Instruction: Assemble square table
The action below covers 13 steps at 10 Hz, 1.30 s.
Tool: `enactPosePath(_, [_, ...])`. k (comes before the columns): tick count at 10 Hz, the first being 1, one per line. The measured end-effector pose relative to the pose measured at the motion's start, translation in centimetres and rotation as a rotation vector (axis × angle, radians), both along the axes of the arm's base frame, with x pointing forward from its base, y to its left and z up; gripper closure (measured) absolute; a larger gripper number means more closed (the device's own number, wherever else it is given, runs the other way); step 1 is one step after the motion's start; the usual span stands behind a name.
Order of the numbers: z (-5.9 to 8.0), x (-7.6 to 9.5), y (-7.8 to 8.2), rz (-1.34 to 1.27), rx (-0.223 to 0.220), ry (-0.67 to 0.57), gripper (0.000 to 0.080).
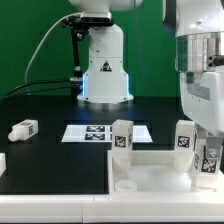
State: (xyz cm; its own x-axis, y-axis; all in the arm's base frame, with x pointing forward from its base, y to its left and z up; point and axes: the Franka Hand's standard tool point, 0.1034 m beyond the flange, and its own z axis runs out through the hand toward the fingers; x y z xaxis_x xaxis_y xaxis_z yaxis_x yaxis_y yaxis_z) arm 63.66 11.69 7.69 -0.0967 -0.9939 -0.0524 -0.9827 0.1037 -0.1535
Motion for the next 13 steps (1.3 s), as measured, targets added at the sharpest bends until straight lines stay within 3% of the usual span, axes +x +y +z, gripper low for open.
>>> enactPosePath(1, [0.00, 0.00, -0.01, 0.007, -0.002, 0.000, 0.0515])
enactPosePath(2, [0.00, 0.00, -0.02, 0.143, -0.032, -0.003, 0.0515])
enactPosePath(3, [-0.05, -0.02, 0.04, 0.327, -0.071, -0.005, 0.0440])
enactPosePath(4, [0.13, 0.21, -0.04, 0.513, -0.097, -0.012, 0.0440])
enactPosePath(5, [0.24, 0.41, -0.32, 0.640, -0.115, -0.018, 0.0243])
enactPosePath(6, [0.16, 0.35, -0.27, 0.662, -0.119, -0.018, 0.0179])
enactPosePath(9, [0.19, 0.46, -0.47, 0.877, -0.159, -0.025, 0.0151])
enactPosePath(10, [0.34, 0.97, -0.62, 1.192, -0.231, -0.052, 0.0150])
enactPosePath(13, [0.23, 0.88, -0.37, 1.207, -0.227, -0.054, 0.0162])
